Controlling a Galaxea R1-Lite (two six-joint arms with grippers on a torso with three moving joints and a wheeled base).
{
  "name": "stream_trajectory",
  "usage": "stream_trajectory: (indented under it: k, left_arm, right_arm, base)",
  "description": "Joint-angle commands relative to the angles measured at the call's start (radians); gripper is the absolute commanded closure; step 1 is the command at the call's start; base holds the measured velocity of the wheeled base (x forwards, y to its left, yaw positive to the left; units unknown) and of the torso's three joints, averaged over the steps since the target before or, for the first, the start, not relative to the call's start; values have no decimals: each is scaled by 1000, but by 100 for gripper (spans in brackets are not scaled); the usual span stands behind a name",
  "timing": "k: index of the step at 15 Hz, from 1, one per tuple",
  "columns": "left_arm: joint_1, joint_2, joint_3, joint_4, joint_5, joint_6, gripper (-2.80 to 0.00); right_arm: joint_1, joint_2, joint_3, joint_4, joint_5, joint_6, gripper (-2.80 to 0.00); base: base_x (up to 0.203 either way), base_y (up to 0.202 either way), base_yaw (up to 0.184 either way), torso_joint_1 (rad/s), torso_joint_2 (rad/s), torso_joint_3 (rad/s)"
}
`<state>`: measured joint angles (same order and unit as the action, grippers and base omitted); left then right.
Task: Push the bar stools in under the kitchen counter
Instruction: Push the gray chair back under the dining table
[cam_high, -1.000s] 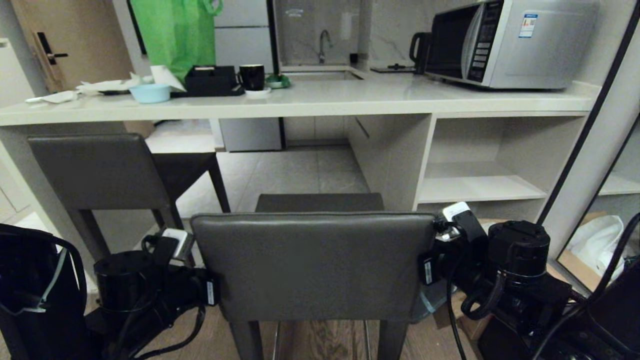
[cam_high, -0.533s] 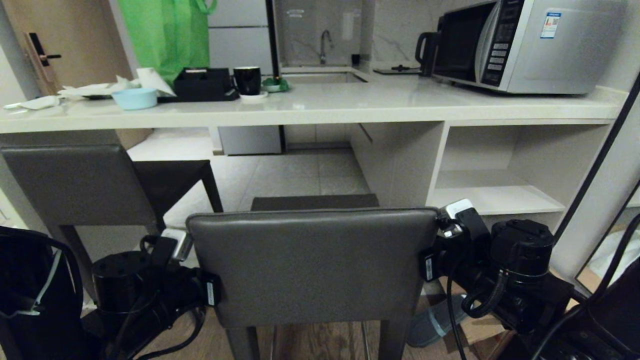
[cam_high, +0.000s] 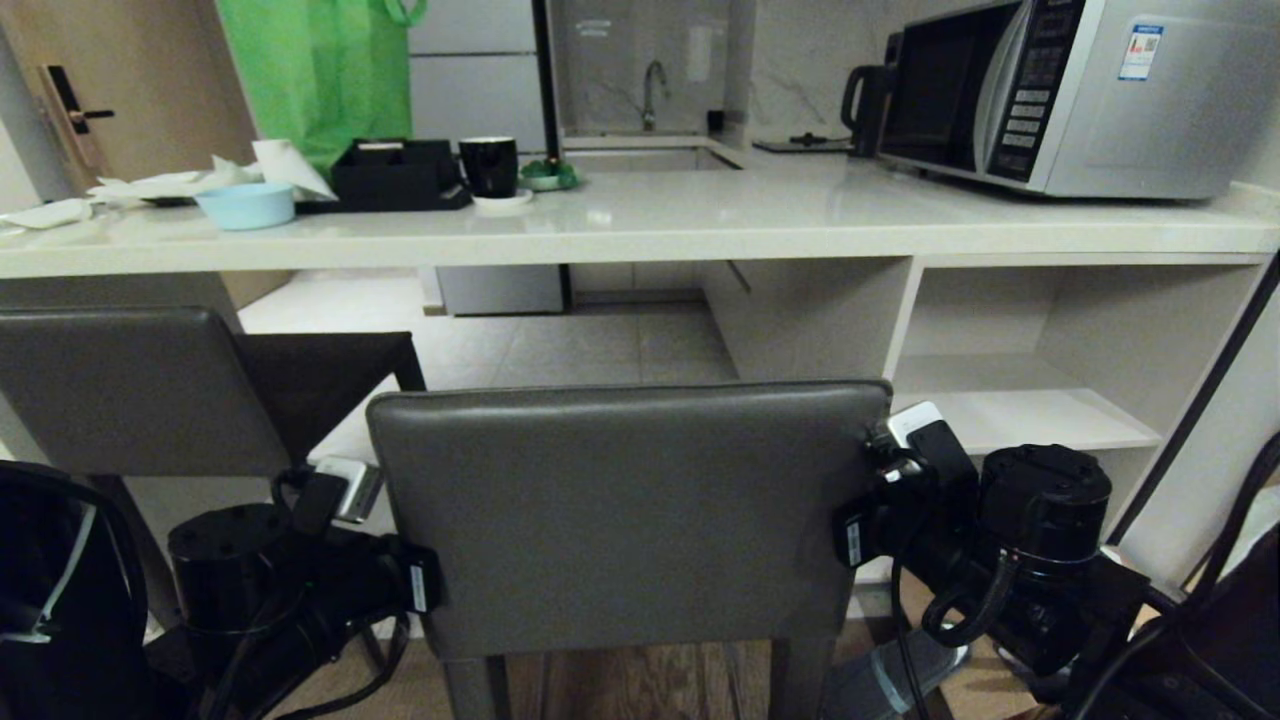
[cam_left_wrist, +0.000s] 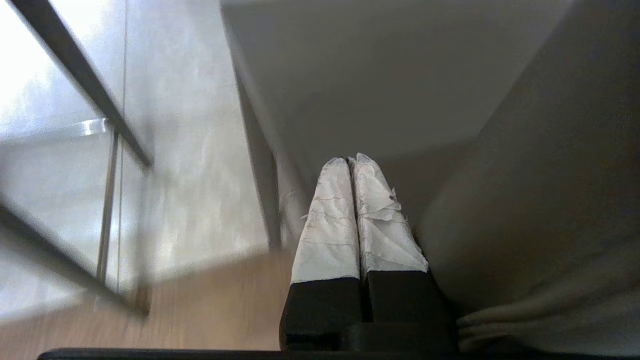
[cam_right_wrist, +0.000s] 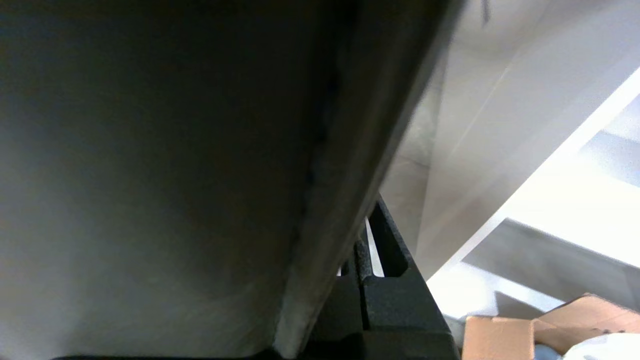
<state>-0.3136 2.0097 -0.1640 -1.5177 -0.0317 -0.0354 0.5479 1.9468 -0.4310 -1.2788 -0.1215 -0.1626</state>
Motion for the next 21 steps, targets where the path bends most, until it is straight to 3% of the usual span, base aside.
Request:
stream_trajectory:
  k: [1, 2, 5, 8, 11, 15, 19, 21]
  left_arm:
    - [-1, -13, 12, -12, 0, 0, 0]
    - [-4, -19, 0, -12, -3, 7, 0]
    - [-25, -1, -64, -12, 19, 114, 0]
    - [-124, 31, -157, -12, 79, 123, 0]
    - [-152, 64, -175, -12, 127, 118, 0]
    - [-50, 32, -95, -12, 119, 104, 0]
    - [94, 8, -39, -12, 21, 88, 0]
    - [108, 15, -40, -12, 10, 89, 0]
  right_arm:
    - [8, 12, 24, -31, -1, 6, 0]
    - [9, 12, 35, -40, -1, 7, 0]
    - [7, 12, 74, -76, -2, 9, 0]
    - [7, 15, 97, -103, -1, 8, 0]
    - [6, 16, 91, -131, -1, 6, 0]
    - [-6, 32, 48, -131, -7, 11, 0]
    - [17, 94, -42, -131, -6, 8, 0]
    - [47, 115, -69, -130, -21, 9, 0]
  base:
    - [0, 0, 0, 0, 0, 0]
    - [0, 0, 0, 0, 0, 0]
    - [0, 0, 0, 0, 0, 0]
    - [0, 0, 0, 0, 0, 0]
    - [0, 0, 0, 0, 0, 0]
    - [0, 0, 0, 0, 0, 0]
    - [0, 0, 0, 0, 0, 0]
    - [0, 0, 0, 0, 0, 0]
